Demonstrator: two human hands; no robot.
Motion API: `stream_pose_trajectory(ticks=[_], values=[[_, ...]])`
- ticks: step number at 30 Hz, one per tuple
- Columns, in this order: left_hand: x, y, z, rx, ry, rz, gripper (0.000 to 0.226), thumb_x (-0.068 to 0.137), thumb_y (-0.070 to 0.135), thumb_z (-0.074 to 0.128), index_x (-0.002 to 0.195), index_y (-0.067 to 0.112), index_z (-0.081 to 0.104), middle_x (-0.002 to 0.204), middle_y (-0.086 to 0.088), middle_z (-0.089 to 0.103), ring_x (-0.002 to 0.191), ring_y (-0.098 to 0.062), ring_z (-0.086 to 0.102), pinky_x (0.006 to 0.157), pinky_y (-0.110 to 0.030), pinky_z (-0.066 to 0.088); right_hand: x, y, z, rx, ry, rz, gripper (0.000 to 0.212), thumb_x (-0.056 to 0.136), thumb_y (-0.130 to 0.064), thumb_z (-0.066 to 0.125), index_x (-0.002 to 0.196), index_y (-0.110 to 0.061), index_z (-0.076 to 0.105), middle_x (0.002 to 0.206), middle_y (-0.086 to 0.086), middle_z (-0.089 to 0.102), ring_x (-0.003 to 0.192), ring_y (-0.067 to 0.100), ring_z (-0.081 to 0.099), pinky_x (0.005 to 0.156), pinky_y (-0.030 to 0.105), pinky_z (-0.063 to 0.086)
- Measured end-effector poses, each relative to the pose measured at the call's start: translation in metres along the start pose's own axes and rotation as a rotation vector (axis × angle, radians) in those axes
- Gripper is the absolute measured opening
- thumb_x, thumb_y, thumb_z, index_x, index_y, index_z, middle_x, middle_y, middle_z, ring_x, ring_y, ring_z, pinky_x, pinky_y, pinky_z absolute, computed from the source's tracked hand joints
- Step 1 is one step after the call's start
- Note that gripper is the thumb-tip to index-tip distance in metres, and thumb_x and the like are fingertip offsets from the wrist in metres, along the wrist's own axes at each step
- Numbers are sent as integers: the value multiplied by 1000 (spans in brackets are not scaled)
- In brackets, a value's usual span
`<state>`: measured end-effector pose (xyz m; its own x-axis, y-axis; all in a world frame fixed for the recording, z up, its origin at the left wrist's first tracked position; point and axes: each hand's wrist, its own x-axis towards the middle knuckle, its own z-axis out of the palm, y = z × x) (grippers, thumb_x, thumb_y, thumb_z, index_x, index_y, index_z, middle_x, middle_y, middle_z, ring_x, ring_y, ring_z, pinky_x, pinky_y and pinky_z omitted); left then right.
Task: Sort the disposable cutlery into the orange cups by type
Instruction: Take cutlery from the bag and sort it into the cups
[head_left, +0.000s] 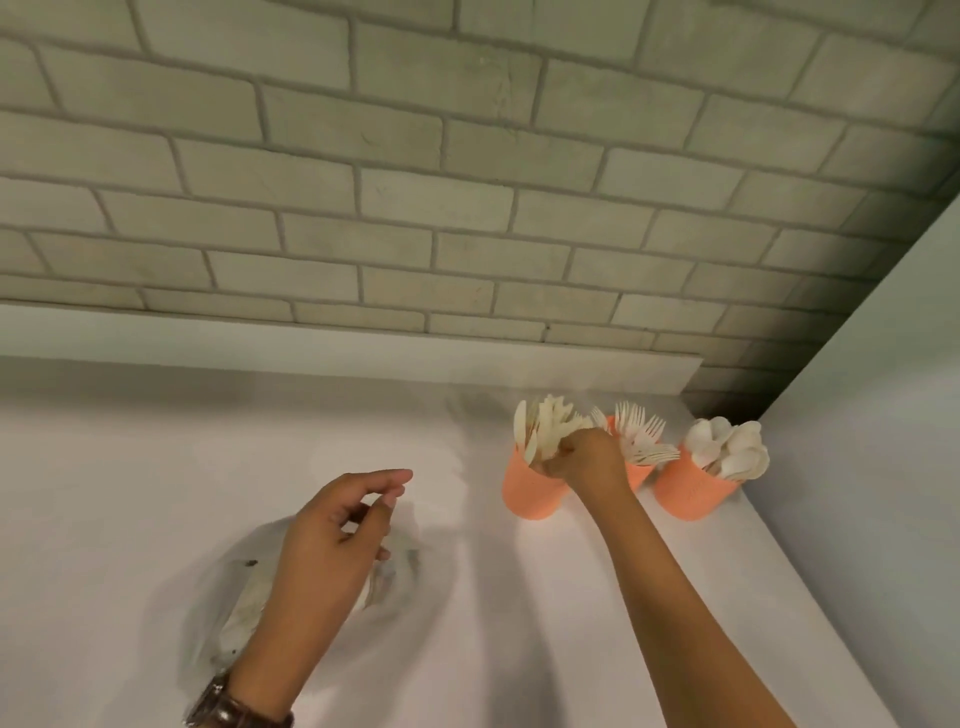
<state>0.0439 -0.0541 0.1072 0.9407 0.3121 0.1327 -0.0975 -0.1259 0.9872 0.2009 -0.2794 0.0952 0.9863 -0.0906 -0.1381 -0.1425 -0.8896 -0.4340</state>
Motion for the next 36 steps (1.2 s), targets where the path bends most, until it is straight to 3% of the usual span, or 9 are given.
stream_pose_trajectory(ticks=[1, 6, 9, 12, 15, 19, 27, 32, 36], values=[[0, 1, -9, 46, 23, 32, 40, 88, 8, 59, 84, 46, 70, 93, 18, 67, 73, -7, 60, 58, -22, 55, -5, 3, -3, 36, 36, -17, 24, 73, -20, 74, 59, -21, 54, 63, -7, 54, 79, 22, 56, 52, 16, 31], [-7, -8, -65, 593, 135, 266, 17, 77, 22, 62, 71, 37, 69, 99, 21, 61, 91, -14, 55, 75, -15, 38, -63, 4, 8, 208, 302, -198, 31, 77, -20, 72, 108, -17, 68, 96, -1, 71, 86, 17, 64, 85, 35, 49], [-21, -32, -90, 842, 110, 223, 13, 69, 33, 59, 64, 37, 70, 109, 2, 64, 98, -30, 52, 80, -32, 39, -114, -17, 31, 410, 162, -397, 13, 81, -16, 70, 89, -27, 68, 76, -15, 65, 72, 5, 58, 67, 9, 42], [-36, -50, -99, 955, 48, 96, 29, 61, 15, 83, 72, 39, 73, 113, 1, 62, 98, -25, 50, 78, -34, 44, -145, -39, 69, 474, -166, -542, 15, 84, -16, 66, 83, -30, 65, 82, -21, 64, 75, 2, 57, 64, 7, 41], [-39, -57, -103, 937, 7, 30, 44, 68, 7, 76, 102, 34, 69, 120, 3, 53, 85, -16, 49, 69, -21, 42, -154, -60, 105, 380, -374, -672, 18, 90, -18, 55, 102, -22, 67, 99, -17, 63, 89, 3, 59, 80, 9, 45], [-33, -56, -106, 906, -21, -42, 61, 71, -6, 53, 123, 27, 53, 132, 13, 38, 60, -10, 49, 47, -12, 31, -138, -79, 121, 184, -425, -711, 42, 94, -11, 43, 134, -25, 48, 132, -7, 54, 119, 5, 50, 104, 17, 37], [-21, -35, -105, 839, -128, -66, 78, 68, -4, 49, 131, 39, 34, 130, 21, 28, 52, -11, 47, 43, -18, 32, -109, -103, 109, -36, -438, -676, 99, 77, -9, 71, 147, -27, 4, 140, -3, 41, 124, 15, 47, 90, 15, 36], [-15, -34, -104, 777, -145, -46, 81, 66, -7, 47, 132, 39, 34, 128, 23, 34, 65, -15, 57, 48, -21, 39, -100, -117, 124, -252, -446, -767, 70, 85, 2, 52, 146, -19, 25, 143, 2, 41, 130, 20, 43, 105, 24, 33], [-15, -41, -103, 750, -144, -39, 84, 66, -6, 48, 133, 41, 32, 128, 24, 34, 65, -13, 57, 51, -26, 44, -88, -129, 149, -447, -514, -954, 54, 77, 10, 52, 128, -9, 49, 126, 10, 51, 117, 29, 48, 96, 37, 44]])
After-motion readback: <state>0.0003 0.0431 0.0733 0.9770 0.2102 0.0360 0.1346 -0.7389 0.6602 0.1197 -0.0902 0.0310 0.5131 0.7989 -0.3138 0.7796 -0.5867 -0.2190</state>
